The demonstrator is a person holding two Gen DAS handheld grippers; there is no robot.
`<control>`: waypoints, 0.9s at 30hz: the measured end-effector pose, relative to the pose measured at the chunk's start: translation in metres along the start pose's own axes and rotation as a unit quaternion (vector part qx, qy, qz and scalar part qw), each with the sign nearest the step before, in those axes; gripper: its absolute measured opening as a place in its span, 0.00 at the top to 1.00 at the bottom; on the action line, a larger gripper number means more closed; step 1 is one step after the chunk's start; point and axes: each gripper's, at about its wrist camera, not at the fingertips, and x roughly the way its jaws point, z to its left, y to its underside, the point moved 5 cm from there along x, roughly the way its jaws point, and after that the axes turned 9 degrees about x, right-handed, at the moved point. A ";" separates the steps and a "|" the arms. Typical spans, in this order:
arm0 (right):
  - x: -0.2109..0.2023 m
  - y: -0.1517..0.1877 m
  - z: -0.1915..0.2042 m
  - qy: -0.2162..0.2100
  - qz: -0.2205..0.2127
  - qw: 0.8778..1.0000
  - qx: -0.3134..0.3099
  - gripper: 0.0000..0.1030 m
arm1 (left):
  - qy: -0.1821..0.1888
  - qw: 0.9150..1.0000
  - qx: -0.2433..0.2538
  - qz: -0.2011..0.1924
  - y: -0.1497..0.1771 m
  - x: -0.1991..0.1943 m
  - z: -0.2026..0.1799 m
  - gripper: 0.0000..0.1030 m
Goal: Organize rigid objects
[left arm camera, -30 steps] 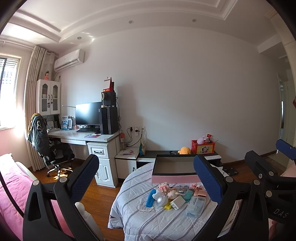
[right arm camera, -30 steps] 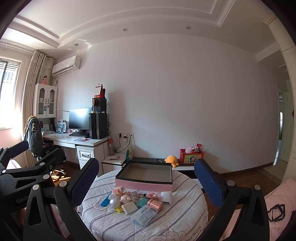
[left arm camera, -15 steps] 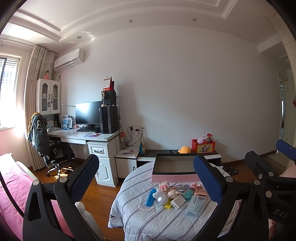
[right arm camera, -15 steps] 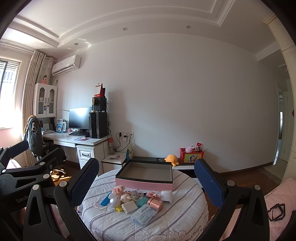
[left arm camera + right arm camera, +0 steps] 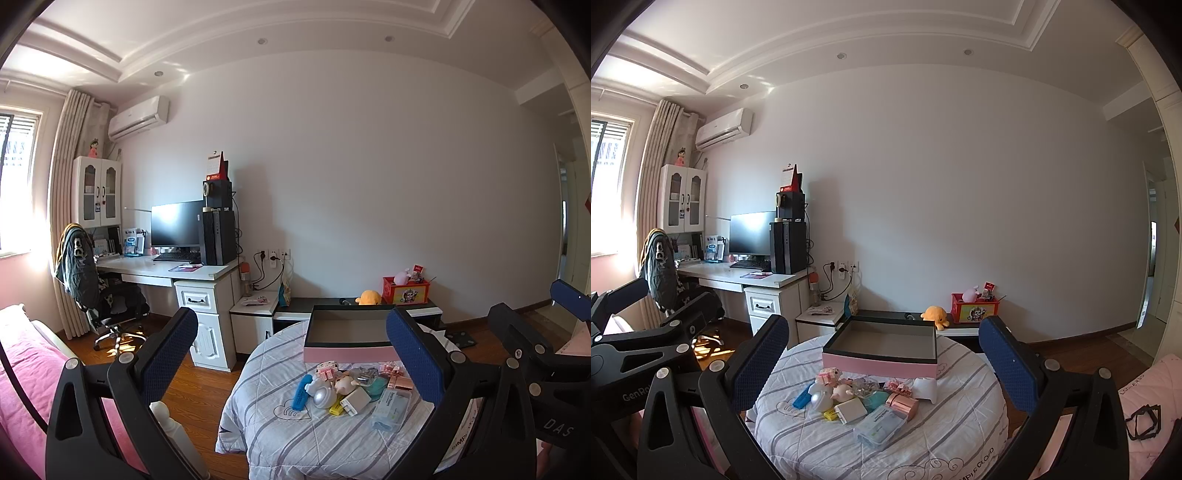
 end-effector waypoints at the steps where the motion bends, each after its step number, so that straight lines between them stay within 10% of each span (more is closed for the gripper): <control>1: 0.000 0.000 0.000 0.000 0.001 1.000 0.000 0.00 | 0.000 1.000 0.000 0.000 -0.001 -0.001 0.001 0.00; 15: 0.007 0.009 -0.002 0.000 0.010 1.000 0.001 0.00 | 0.008 1.000 0.003 0.008 0.013 0.008 -0.004 0.00; 27: 0.097 0.088 -0.036 0.023 0.137 0.990 0.020 0.00 | 0.063 0.984 0.019 0.166 0.105 0.118 -0.033 0.00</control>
